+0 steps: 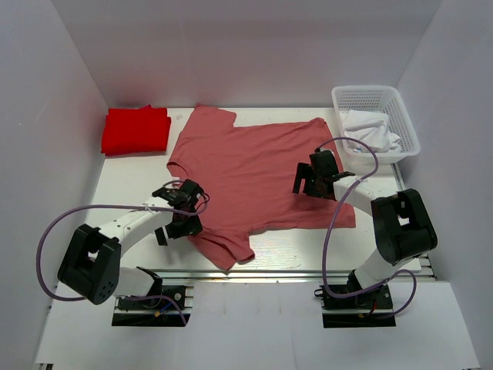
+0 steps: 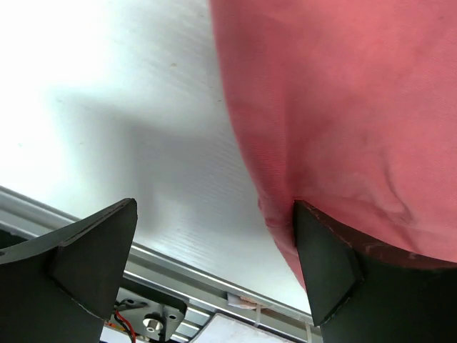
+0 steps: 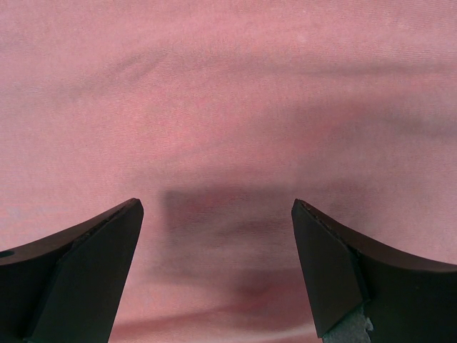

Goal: Fold and stack the t-shirts
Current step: Flatten out the tshirt, then grap the side of the flattened tshirt closest away from the robot with both arms

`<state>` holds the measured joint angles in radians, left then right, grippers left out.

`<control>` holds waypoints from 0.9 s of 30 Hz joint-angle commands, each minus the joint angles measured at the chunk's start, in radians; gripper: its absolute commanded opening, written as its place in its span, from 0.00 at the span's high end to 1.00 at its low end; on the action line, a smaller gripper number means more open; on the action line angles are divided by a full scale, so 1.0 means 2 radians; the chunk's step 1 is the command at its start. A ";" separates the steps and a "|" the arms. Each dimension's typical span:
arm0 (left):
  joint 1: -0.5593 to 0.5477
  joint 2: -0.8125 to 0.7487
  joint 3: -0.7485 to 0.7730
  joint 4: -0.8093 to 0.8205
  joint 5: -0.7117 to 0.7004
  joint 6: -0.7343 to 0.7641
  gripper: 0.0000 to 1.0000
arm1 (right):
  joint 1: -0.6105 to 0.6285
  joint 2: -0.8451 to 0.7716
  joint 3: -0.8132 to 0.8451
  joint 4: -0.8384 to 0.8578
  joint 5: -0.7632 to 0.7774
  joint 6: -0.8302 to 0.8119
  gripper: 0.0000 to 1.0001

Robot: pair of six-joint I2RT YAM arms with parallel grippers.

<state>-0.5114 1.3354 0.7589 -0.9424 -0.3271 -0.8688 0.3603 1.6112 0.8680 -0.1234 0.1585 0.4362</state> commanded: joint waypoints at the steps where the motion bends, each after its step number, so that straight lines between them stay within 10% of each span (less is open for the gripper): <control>1: 0.002 -0.007 0.012 -0.017 -0.020 -0.024 0.00 | -0.001 -0.012 -0.008 0.013 0.010 0.000 0.10; 13: 0.000 -0.091 0.046 0.198 0.055 0.152 0.00 | 0.001 -0.027 0.011 0.033 0.019 -0.030 0.10; 27: 0.077 0.195 0.150 0.296 0.103 0.205 0.00 | -0.017 0.105 0.137 -0.052 0.097 -0.010 0.10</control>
<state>-0.3977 1.6993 0.9829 -0.4088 -0.1596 -0.5049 0.3527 1.7756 1.0748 -0.1574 0.2680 0.3935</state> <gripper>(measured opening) 0.992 0.905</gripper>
